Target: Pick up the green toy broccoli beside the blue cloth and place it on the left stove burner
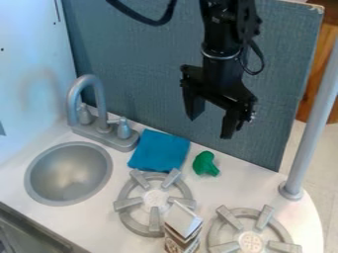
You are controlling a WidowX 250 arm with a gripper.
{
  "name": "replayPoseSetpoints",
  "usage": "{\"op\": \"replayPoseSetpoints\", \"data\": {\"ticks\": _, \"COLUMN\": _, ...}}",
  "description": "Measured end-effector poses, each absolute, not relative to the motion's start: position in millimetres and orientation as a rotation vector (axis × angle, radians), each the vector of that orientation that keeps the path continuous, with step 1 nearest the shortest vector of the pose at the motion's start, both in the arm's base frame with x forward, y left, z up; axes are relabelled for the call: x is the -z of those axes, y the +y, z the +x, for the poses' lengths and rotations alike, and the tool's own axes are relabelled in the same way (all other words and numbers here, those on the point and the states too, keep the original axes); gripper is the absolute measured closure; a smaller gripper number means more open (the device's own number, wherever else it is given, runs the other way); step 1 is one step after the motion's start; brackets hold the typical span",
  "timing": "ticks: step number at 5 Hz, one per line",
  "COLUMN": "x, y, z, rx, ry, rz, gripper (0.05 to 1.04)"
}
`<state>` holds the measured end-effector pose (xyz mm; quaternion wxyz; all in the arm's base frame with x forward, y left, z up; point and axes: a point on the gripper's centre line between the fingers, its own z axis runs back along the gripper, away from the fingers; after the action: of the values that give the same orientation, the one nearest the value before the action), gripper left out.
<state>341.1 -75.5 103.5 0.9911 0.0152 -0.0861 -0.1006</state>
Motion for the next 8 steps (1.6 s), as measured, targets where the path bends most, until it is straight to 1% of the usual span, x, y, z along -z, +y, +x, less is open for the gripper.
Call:
{"op": "replayPoseSetpoints", "data": {"ticks": 1, "x": -92, "y": -75, "z": 340, "rx": 0.196, "ry": -0.139, "rz": 0.033, "gripper": 0.083}}
{"op": "replayPoseSetpoints", "data": {"ticks": 2, "x": -54, "y": -79, "z": 372, "rx": 0.117, "ry": -0.105, "rz": 0.067, "gripper": 0.083}}
{"op": "replayPoseSetpoints", "data": {"ticks": 3, "x": -28, "y": -80, "z": 405, "rx": 0.059, "ry": -0.139, "rz": 0.099, "gripper": 0.083}}
{"op": "replayPoseSetpoints", "data": {"ticks": 4, "x": 10, "y": -77, "z": 435, "rx": -0.021, "ry": -0.158, "rz": 0.156, "gripper": 0.083}}
{"op": "replayPoseSetpoints", "data": {"ticks": 5, "x": 36, "y": -62, "z": 455, "rx": -0.041, "ry": -0.147, "rz": 0.283, "gripper": 0.083}}
{"op": "replayPoseSetpoints", "data": {"ticks": 6, "x": 50, "y": -44, "z": 459, "rx": -0.071, "ry": -0.110, "rz": 0.369, "gripper": 0.083}}
{"op": "replayPoseSetpoints", "data": {"ticks": 7, "x": 42, "y": -22, "z": 454, "rx": -0.102, "ry": -0.047, "rz": 0.420, "gripper": 0.083}}
{"op": "replayPoseSetpoints", "data": {"ticks": 8, "x": 45, "y": -17, "z": 453, "rx": -0.106, "ry": -0.030, "rz": 0.385, "gripper": 0.083}}
